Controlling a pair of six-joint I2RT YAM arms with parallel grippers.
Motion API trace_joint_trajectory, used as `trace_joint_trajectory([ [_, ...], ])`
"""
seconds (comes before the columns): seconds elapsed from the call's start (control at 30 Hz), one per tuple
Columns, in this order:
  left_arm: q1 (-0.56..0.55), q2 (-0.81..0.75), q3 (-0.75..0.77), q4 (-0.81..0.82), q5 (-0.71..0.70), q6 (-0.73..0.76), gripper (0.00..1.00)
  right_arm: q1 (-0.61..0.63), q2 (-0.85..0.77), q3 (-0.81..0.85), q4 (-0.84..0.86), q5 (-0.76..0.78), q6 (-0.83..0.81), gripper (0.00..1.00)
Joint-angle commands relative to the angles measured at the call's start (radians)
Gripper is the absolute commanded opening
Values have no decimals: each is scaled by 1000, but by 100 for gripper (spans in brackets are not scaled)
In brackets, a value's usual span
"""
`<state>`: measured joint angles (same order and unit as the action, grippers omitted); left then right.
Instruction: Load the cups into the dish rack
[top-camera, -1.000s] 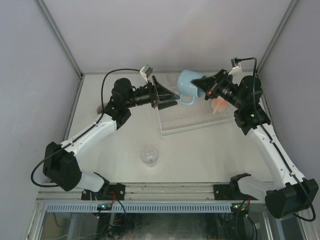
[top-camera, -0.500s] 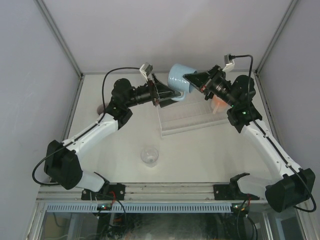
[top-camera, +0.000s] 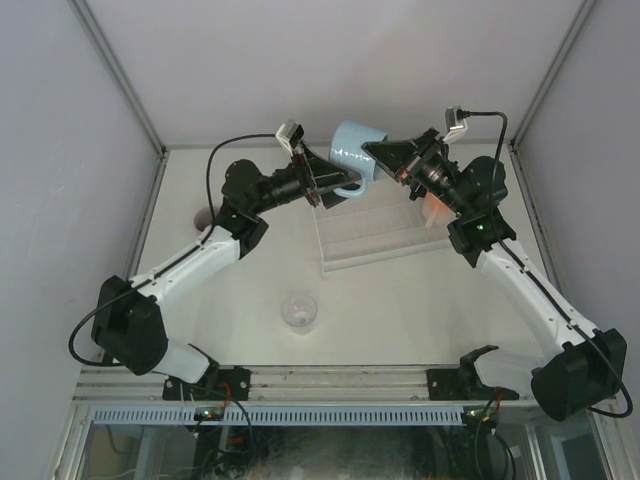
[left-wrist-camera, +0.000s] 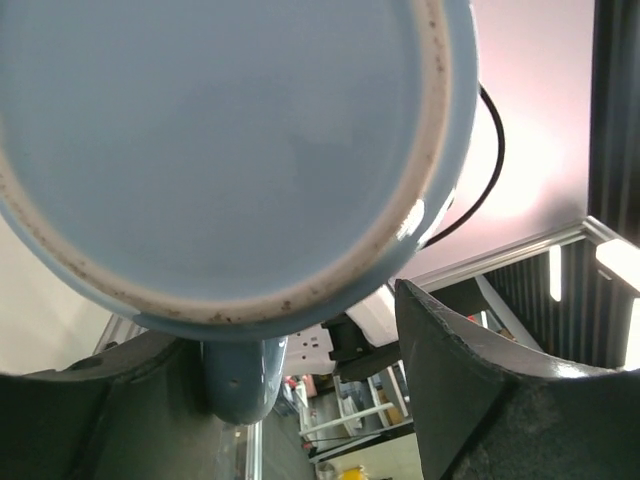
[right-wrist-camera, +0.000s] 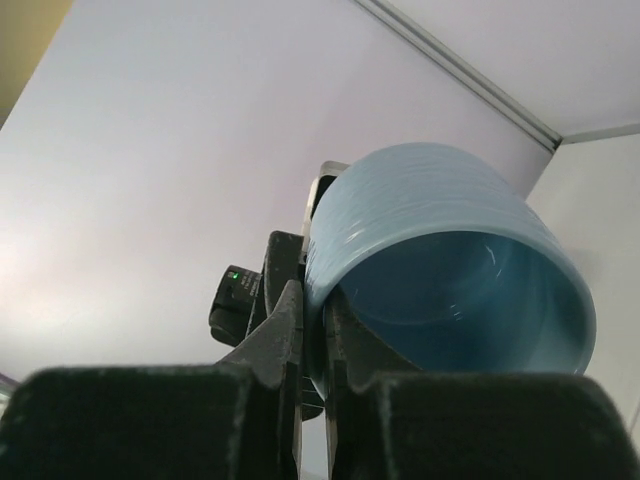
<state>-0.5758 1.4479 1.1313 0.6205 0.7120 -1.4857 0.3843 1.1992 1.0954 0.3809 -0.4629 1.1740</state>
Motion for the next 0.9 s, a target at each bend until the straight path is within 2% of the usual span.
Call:
trace_joint_trajectory([
  [0.0, -13, -4, 0, 209, -7, -90, 65, 42, -2, -7, 110, -6, -8, 0],
  [0.2, -13, 4, -5, 214, 11, -100, 60, 63, 8, -19, 100, 9, -11, 0],
  [0.33, -14, -2, -17, 213, 6, -95, 50, 64, 7, -20, 90, 16, -19, 0],
  [0.53, -13, 7, -17, 204, 6, -88, 20, 64, 9, -20, 64, 12, -41, 0],
  [0.6, -13, 8, -21, 196, 3, -76, 3, 64, 5, -19, 48, 14, -57, 0],
  [0.67, -13, 9, -24, 182, 4, -63, 0, 57, -1, -20, 18, 16, -72, 0],
  [0.73, -12, 8, -26, 167, 2, -48, 0, 48, -9, -20, -13, 16, -88, 5],
  [0.87, 5, 3, -16, 66, -12, 28, 0, 8, -46, -20, -113, 6, -138, 23],
])
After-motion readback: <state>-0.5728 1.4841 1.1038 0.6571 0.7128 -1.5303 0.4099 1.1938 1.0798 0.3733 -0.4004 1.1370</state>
